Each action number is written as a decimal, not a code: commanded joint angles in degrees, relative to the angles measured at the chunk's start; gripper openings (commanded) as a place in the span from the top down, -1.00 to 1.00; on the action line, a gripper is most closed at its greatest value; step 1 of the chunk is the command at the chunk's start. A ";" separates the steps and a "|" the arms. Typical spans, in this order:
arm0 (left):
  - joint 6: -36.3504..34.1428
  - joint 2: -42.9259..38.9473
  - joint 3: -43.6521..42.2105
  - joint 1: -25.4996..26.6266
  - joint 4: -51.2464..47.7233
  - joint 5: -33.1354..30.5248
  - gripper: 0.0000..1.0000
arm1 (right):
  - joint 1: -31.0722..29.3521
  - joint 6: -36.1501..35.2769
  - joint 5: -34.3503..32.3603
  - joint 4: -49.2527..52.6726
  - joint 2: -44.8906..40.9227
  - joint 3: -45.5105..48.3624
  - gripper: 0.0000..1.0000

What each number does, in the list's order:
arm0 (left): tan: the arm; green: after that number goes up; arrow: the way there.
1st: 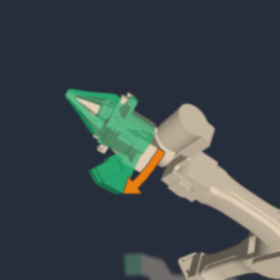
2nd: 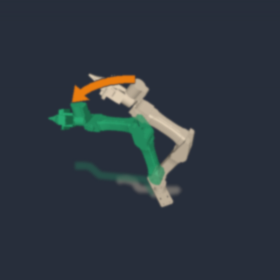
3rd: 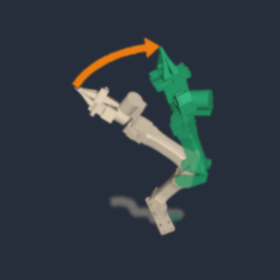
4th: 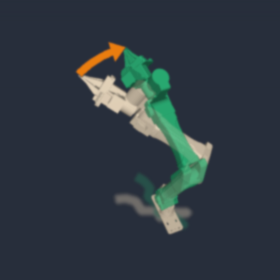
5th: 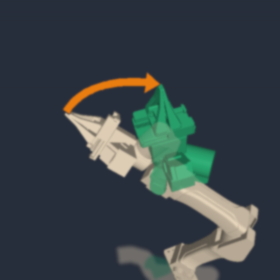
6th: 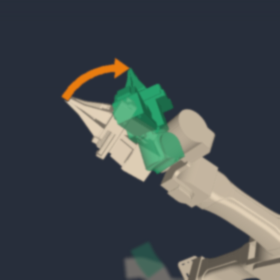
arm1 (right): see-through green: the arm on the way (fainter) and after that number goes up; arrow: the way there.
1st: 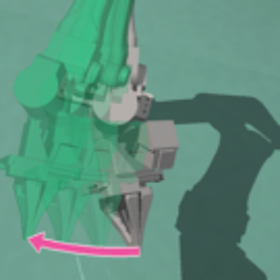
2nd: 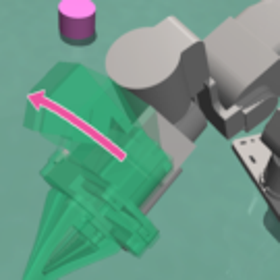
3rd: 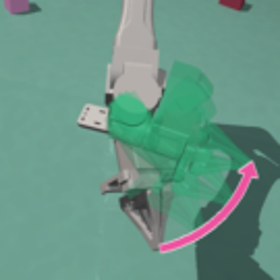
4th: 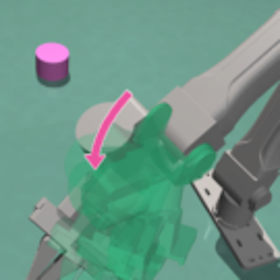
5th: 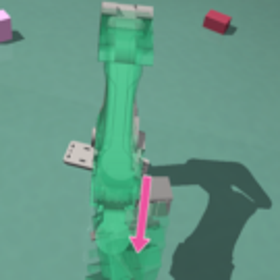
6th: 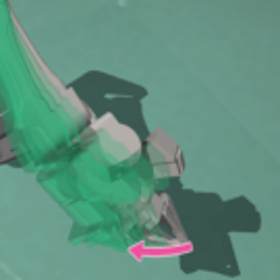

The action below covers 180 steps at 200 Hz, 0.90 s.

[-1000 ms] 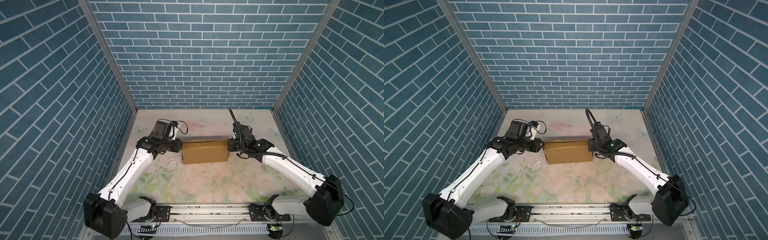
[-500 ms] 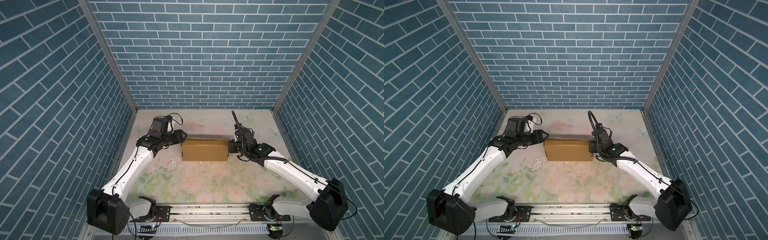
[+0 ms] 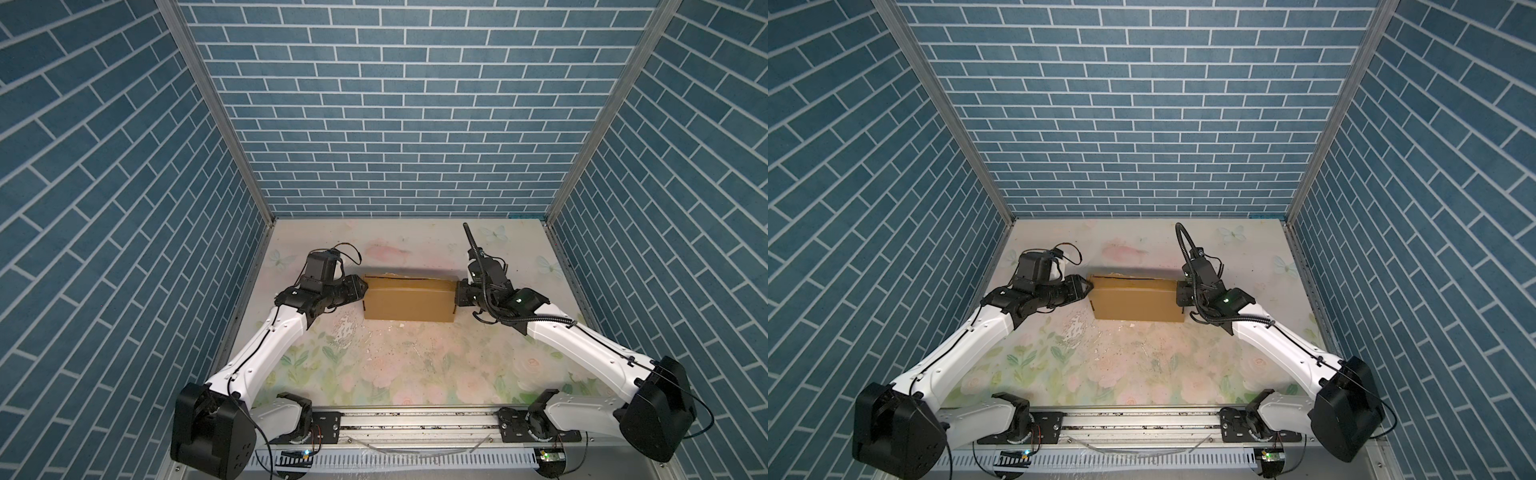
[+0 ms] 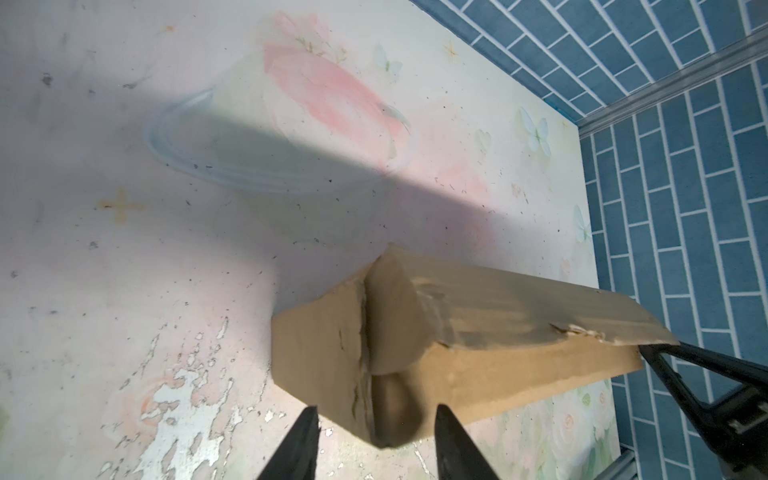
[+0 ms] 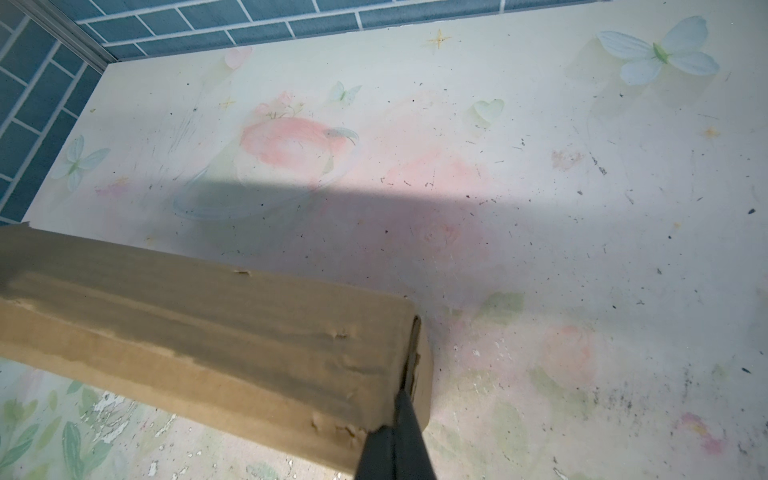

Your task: Fold the paper box

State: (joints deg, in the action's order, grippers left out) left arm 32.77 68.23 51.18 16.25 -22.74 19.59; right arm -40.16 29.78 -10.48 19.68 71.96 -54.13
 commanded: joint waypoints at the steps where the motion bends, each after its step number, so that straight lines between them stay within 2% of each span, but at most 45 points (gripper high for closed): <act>1: -1.19 -1.31 2.77 -1.71 -1.48 0.18 0.00 | -0.42 2.54 -0.37 6.08 0.56 3.42 1.00; 17: -1.33 -2.19 5.88 -2.01 -1.76 2.01 -0.17 | -0.44 2.48 -0.44 6.09 0.64 3.46 1.00; 42: 0.39 -1.34 6.95 -3.09 0.93 4.87 -0.34 | -0.53 2.56 -0.51 6.01 0.72 3.55 1.00; 76: -0.11 3.90 7.70 -3.42 3.81 5.18 -0.35 | -0.57 2.72 -0.46 5.95 0.68 3.70 1.00; 126: -2.00 5.30 4.59 -3.44 4.77 7.30 -0.28 | -0.65 2.56 -0.42 6.23 0.90 3.02 1.00; 180: -1.74 6.47 -4.41 -3.47 8.56 6.97 0.03 | -0.62 2.66 0.28 6.32 1.86 1.68 1.00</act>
State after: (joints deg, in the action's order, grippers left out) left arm 31.53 73.41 50.94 13.04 -14.87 27.16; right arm -40.49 30.22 -10.98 18.81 71.79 -53.47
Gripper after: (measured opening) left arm 0.496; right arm 0.044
